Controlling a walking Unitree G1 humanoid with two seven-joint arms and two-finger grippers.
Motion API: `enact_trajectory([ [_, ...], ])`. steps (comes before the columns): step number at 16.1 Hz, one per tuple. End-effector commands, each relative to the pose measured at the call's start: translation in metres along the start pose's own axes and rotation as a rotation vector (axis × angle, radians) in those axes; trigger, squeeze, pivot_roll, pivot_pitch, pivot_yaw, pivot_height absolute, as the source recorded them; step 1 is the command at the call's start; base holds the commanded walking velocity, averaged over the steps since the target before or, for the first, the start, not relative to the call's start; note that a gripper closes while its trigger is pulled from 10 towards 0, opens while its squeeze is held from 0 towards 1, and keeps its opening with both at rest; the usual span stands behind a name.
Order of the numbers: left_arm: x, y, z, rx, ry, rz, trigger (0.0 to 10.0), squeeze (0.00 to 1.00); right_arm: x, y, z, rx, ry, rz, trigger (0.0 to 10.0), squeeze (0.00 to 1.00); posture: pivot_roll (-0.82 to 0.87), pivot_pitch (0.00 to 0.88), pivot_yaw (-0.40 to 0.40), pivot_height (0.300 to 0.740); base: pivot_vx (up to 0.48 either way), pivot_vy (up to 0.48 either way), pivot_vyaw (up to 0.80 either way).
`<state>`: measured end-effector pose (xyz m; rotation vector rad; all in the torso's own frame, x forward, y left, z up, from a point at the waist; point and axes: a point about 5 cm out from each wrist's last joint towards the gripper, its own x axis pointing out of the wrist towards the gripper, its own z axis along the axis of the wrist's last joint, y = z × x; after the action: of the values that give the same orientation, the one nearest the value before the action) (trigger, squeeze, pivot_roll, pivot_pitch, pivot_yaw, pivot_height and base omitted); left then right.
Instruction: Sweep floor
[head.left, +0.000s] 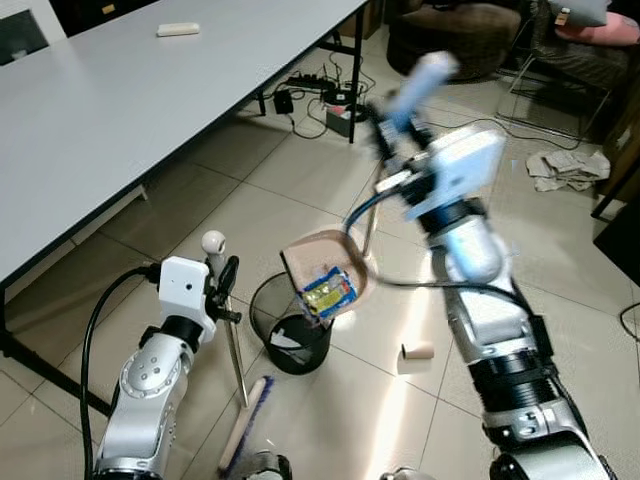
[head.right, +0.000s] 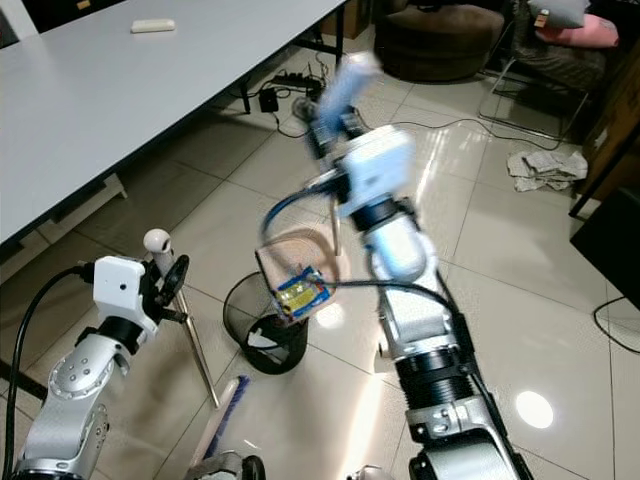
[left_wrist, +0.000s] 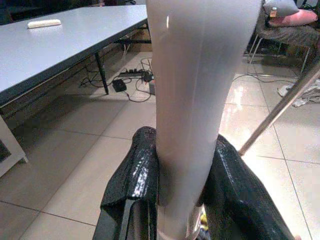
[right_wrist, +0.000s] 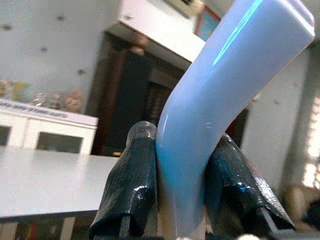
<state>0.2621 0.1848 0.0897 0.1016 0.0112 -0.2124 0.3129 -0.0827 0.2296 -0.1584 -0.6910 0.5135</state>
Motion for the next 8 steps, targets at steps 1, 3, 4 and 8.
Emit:
enact_trajectory([
  [1, 0.000, -0.001, 0.006, 0.017, -0.022, -0.013, 10.0, 0.00, 0.004, 0.003, 0.011, -0.044, -0.081, 0.040, 10.0, 0.00, 0.01, 0.095, 0.040, 0.740, 0.000, 0.000, 0.00],
  [3, 0.001, -0.001, 0.006, 0.012, -0.024, -0.007, 10.0, 0.00, 0.004, 0.024, 0.012, -0.098, -0.122, 0.166, 10.0, 0.00, 0.01, 0.097, 0.035, 0.740, 0.000, 0.000, 0.00],
  [4, 0.001, -0.001, 0.007, 0.010, -0.026, -0.004, 10.0, 0.00, 0.003, 0.030, 0.011, -0.098, -0.128, 0.193, 10.0, 0.00, 0.01, 0.095, 0.032, 0.740, 0.000, 0.000, 0.00],
  [8, 0.000, -0.001, 0.006, 0.011, -0.026, 0.001, 10.0, 0.00, 0.001, 0.049, 0.011, -0.092, -0.164, 0.290, 10.0, 0.00, 0.01, 0.096, 0.018, 0.740, 0.000, 0.000, 0.00],
])
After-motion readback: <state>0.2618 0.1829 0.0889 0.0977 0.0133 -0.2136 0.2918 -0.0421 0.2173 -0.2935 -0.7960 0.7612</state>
